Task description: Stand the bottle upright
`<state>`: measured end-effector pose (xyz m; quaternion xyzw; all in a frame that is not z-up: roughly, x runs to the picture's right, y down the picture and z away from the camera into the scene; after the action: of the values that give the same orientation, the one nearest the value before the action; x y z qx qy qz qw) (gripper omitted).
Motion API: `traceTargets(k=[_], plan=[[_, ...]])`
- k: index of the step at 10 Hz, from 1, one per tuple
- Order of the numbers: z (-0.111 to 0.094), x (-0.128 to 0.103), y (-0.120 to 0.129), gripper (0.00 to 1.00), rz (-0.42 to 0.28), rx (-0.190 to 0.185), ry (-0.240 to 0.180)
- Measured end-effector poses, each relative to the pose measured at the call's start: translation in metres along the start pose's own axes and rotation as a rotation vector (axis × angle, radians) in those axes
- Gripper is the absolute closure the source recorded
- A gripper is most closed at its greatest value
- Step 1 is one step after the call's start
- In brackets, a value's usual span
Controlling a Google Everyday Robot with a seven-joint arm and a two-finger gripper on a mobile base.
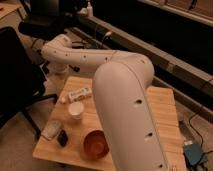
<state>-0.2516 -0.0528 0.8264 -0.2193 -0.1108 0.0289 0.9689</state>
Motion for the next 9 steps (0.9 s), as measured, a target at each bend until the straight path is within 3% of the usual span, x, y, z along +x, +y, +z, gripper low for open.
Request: traceTargets(k=[3,5,9], plan=[[0.021,-0.011,-0.006,0.35,-0.241,-0.009,-0.047],[0.035,-0.012,-0.007,0.35,-0.344,-0.029,-0.068],[0.073,0.011,-0.006,0.35,-0.375,-0.084,-0.029]])
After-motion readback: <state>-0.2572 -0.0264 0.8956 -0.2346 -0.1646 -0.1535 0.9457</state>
